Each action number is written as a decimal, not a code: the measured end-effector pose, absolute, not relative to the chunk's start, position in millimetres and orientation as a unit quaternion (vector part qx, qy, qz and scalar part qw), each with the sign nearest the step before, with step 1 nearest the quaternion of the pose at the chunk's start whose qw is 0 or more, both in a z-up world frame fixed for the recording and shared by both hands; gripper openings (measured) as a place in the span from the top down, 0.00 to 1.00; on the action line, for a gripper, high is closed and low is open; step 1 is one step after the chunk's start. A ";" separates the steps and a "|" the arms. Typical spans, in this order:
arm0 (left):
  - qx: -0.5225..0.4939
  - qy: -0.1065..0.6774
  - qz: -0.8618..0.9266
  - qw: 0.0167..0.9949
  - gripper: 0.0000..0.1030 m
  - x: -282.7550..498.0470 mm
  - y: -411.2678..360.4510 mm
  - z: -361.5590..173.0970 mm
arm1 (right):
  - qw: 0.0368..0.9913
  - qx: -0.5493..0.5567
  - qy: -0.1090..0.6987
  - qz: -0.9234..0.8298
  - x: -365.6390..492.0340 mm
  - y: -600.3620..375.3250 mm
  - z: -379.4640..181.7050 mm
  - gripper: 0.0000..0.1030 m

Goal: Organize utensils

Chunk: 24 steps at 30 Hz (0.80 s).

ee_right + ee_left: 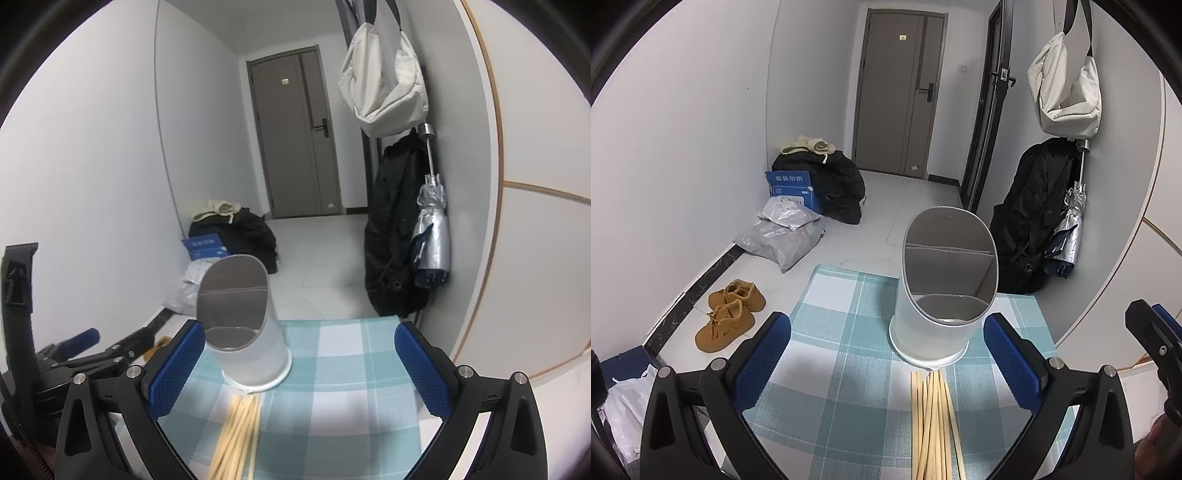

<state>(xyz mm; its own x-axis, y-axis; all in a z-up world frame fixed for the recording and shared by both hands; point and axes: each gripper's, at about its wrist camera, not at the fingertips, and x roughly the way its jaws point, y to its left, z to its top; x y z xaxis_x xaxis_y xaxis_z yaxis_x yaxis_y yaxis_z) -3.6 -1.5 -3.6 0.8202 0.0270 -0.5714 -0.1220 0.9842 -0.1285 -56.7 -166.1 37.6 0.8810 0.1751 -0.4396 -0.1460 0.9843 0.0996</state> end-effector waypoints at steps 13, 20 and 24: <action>-0.083 0.306 0.029 0.948 0.01 -2.5 -2.0 -5.0 | 0.971 0.019 0.225 0.084 -60.1 -160.1 36.7 0.00; -0.092 0.304 0.028 0.948 0.01 -3.9 -0.5 -4.2 | 0.970 0.022 0.226 0.083 -60.0 -161.1 36.3 0.00; -0.091 0.302 0.031 0.949 0.01 -3.7 0.1 -3.8 | 0.971 0.021 0.225 0.083 -61.4 -159.7 35.6 0.00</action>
